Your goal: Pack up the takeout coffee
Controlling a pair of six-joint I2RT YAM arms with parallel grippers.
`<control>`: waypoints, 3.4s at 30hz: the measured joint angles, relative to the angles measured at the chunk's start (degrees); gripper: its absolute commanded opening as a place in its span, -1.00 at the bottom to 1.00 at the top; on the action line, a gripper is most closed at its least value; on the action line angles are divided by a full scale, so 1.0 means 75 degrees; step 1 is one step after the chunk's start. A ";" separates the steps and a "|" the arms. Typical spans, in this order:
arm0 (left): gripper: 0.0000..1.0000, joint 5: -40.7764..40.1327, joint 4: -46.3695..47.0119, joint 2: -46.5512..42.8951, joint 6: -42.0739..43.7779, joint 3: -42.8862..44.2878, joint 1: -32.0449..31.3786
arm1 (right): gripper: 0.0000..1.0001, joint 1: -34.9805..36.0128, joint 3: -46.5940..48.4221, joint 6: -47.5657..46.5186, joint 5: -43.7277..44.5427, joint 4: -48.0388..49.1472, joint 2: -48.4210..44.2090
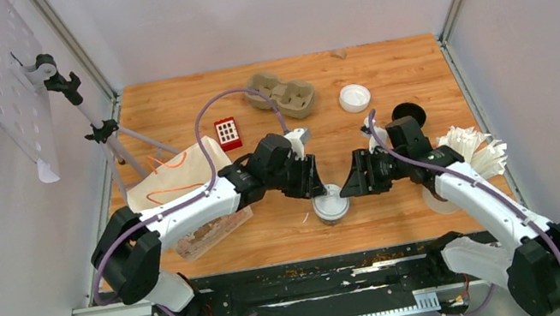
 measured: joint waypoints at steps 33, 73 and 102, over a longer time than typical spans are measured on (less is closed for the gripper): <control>-0.10 0.0420 -0.0128 -0.1221 -0.0469 -0.0836 0.0428 | 0.19 0.2591 0.2282 -0.0787 0.3622 -0.1527 0.0970; -0.24 0.1072 0.2506 -0.0822 -0.1737 -0.2352 0.0201 | -0.13 0.1953 0.0699 -0.0259 0.2736 -0.0204 0.0638; 0.14 0.0256 0.2358 -0.1003 -0.2503 -0.2637 -0.0498 | 0.17 0.1515 0.0734 -0.1262 0.1886 0.0452 0.1061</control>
